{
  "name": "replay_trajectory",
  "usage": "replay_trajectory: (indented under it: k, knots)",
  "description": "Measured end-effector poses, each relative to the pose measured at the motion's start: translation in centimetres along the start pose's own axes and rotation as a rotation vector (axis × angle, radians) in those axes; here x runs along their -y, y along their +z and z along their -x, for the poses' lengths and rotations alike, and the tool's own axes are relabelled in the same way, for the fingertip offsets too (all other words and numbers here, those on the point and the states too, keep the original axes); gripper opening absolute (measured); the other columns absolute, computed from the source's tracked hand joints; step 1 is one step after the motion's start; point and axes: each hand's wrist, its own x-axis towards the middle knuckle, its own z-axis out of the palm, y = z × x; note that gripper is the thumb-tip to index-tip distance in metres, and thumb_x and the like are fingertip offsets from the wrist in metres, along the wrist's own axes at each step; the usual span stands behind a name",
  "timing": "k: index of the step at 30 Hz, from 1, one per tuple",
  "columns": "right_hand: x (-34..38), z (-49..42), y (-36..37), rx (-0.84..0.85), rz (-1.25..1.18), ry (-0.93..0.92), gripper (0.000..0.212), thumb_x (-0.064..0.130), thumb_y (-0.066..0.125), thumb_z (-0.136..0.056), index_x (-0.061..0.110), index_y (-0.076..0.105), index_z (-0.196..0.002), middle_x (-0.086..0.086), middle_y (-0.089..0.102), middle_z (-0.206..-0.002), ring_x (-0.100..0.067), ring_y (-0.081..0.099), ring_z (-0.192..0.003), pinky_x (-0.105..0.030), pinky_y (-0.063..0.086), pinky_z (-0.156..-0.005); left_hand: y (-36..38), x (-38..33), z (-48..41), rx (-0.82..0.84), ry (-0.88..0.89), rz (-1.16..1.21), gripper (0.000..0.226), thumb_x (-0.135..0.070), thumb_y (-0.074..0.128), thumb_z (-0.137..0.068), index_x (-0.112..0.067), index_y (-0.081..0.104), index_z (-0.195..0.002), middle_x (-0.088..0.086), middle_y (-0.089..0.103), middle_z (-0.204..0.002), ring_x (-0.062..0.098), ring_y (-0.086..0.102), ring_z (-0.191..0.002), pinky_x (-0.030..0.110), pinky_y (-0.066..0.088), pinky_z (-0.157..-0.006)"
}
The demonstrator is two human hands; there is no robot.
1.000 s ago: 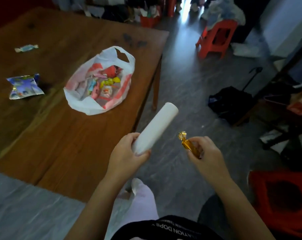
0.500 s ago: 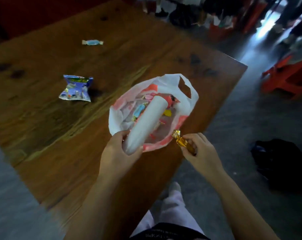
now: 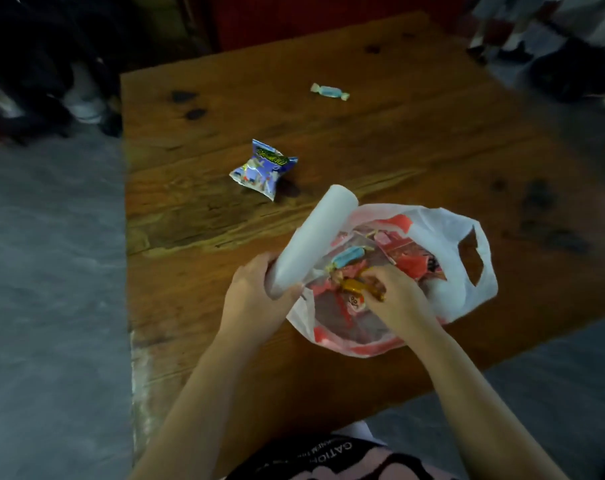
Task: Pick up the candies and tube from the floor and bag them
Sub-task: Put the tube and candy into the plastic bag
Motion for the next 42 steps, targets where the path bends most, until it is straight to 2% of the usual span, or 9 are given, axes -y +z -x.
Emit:
replay_trajectory:
  k: [5, 9, 12, 19, 24, 29, 34, 38, 42]
  knots:
    - [-1.6, 0.1, -2.1, -0.085, -0.097, -0.039, 0.026, 0.02, 0.063, -0.081, 0.015, 0.057, -0.106, 0.006, 0.053, -0.1, -0.01, 0.052, -0.095, -0.024, 0.042, -0.08, 1.5, -1.5, -2.3, 0.007, 0.113, -0.114, 0.055, -0.032, 0.073, -0.073, -0.014, 0.052, -0.121, -0.001, 0.058, -0.108, 0.019, 0.048, -0.099, 0.028, 0.036, -0.077]
    - [-3.3, 0.3, -4.5, -0.158, -0.125, -0.04, 0.029, 0.019, 0.064, -0.081, 0.015, 0.057, -0.108, 0.003, 0.057, -0.103, -0.009, 0.051, -0.097, -0.018, 0.04, -0.081, 3.9, -2.5, -4.6, 0.103, 0.204, -0.196, 0.059, -0.032, 0.074, -0.071, -0.018, 0.052, -0.124, 0.002, 0.057, -0.118, 0.022, 0.048, -0.108, 0.027, 0.033, -0.086]
    - [-4.2, 0.3, -5.4, -0.205, -0.145, -0.054, 0.025, 0.017, 0.064, -0.08, 0.014, 0.058, -0.104, 0.001, 0.058, -0.098, -0.009, 0.053, -0.092, -0.01, 0.038, -0.072, 5.6, -3.2, -6.2, 0.163, 0.227, -0.291, 0.063, -0.032, 0.073, -0.072, -0.02, 0.048, -0.129, 0.003, 0.05, -0.127, 0.024, 0.043, -0.117, 0.031, 0.032, -0.097]
    - [-5.6, 0.2, -5.8, -0.222, -0.166, -0.087, 0.024, 0.013, 0.065, -0.079, 0.008, 0.06, -0.102, -0.006, 0.06, -0.097, -0.015, 0.057, -0.09, -0.017, 0.044, -0.071, 8.0, -2.8, -8.0, 0.19, 0.173, -0.49, 0.062, -0.037, 0.065, -0.079, -0.02, 0.042, -0.133, 0.005, 0.043, -0.134, 0.028, 0.035, -0.123, 0.035, 0.024, -0.104]
    - [-5.2, -0.6, -6.0, -0.173, -0.18, -0.132, 0.022, 0.014, 0.064, -0.079, 0.012, 0.06, -0.1, 0.003, 0.057, -0.095, -0.01, 0.055, -0.087, -0.016, 0.045, -0.071, 8.7, -2.3, -8.3, 0.185, 0.18, -0.415, 0.065, -0.039, 0.066, -0.078, -0.021, 0.041, -0.134, 0.004, 0.043, -0.138, 0.028, 0.033, -0.126, 0.038, 0.025, -0.107]
    - [-4.6, -1.4, -5.9, -0.106, -0.158, -0.202, 0.02, 0.015, 0.063, -0.08, 0.013, 0.059, -0.1, 0.004, 0.057, -0.094, -0.012, 0.056, -0.091, -0.014, 0.041, -0.075, 7.5, -2.5, -6.3, 0.062, 0.115, -0.377, 0.051, -0.034, 0.06, -0.083, -0.016, 0.048, -0.129, 0.006, 0.047, -0.133, 0.025, 0.038, -0.123, 0.038, 0.03, -0.103]
    - [-3.2, -2.1, -5.2, -0.055, -0.068, -0.26, 0.025, 0.018, 0.063, -0.081, 0.013, 0.059, -0.105, -0.003, 0.061, -0.102, -0.009, 0.051, -0.094, -0.022, 0.042, -0.08, 4.3, -1.7, -1.4, -0.157, 0.115, -0.397, 0.033, -0.019, 0.064, -0.079, -0.008, 0.061, -0.11, 0.012, 0.06, -0.112, 0.033, 0.054, -0.101, 0.044, 0.045, -0.082]
    - [-0.4, -2.3, -3.5, -0.026, -0.019, -0.366, 0.027, 0.02, 0.062, -0.082, 0.012, 0.058, -0.108, -0.004, 0.061, -0.106, -0.008, 0.048, -0.099, -0.019, 0.035, -0.083, 1.7, 0.0, 3.1, -0.22, 0.013, -0.454, 0.032, -0.025, 0.061, -0.078, -0.011, 0.061, -0.107, 0.008, 0.061, -0.111, 0.03, 0.057, -0.098, 0.044, 0.047, -0.078]
    - [2.9, -1.2, -1.0, 0.041, 0.052, -0.46, 0.026, 0.023, 0.059, -0.084, 0.014, 0.057, -0.108, -0.004, 0.062, -0.107, -0.016, 0.053, -0.104, -0.022, 0.035, -0.087, -0.5, 2.9, 7.3, -0.26, -0.13, -0.474, 0.041, -0.038, 0.046, -0.081, -0.011, 0.062, -0.108, 0.008, 0.062, -0.112, 0.03, 0.057, -0.101, 0.045, 0.048, -0.079]
